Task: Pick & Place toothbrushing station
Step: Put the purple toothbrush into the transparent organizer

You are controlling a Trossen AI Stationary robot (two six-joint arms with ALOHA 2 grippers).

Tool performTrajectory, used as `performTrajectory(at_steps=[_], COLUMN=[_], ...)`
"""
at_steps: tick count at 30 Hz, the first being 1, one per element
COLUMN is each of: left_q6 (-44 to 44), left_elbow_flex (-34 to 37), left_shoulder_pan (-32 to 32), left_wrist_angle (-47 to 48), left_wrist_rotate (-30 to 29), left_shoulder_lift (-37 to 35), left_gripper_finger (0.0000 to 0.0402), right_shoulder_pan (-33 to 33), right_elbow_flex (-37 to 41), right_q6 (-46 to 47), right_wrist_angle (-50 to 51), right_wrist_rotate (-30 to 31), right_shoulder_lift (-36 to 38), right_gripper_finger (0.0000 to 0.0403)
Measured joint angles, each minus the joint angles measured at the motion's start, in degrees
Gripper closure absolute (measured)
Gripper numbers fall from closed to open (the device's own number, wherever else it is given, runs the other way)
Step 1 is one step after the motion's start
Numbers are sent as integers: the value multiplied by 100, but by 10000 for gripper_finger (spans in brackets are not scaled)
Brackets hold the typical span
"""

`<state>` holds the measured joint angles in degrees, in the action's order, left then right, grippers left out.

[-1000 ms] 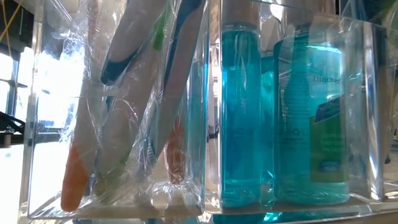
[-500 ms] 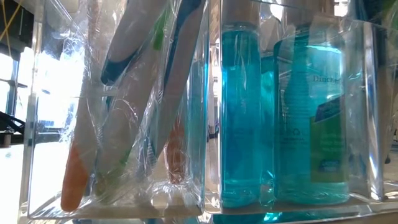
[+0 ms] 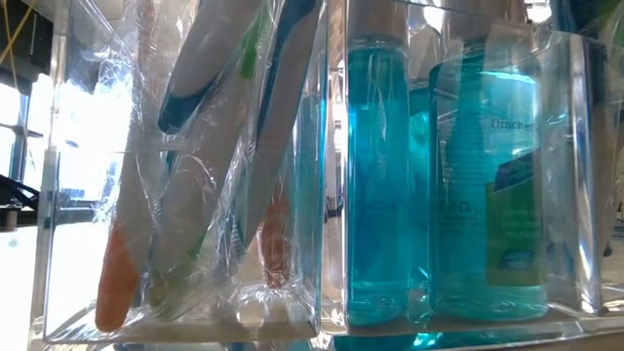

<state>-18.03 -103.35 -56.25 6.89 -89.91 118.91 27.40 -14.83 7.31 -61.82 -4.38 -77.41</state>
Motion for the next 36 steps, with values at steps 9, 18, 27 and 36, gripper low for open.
performTrajectory(at_steps=[9,18,27,36], left_q6=[-2670,-5083,-5384,-4632], left_elbow_flex=[0,-2,418,1253], left_shoulder_pan=[0,515,501,299], left_wrist_angle=[2430,4294,3996,2204], left_wrist_rotate=[249,1862,1825,1473], left_shoulder_lift=[-7,14,138,121], left_gripper_finger=[396,396,396,396], right_shoulder_pan=[0,-2,-2,-2], right_elbow_flex=[-2,-4,-7,-7], right_q6=[-2,-8,-130,-177], right_wrist_angle=[-2,68,170,223], right_wrist_rotate=[0,299,299,299], right_shoulder_lift=[0,0,-2,-2], right_gripper_finger=[114,114,114,114])
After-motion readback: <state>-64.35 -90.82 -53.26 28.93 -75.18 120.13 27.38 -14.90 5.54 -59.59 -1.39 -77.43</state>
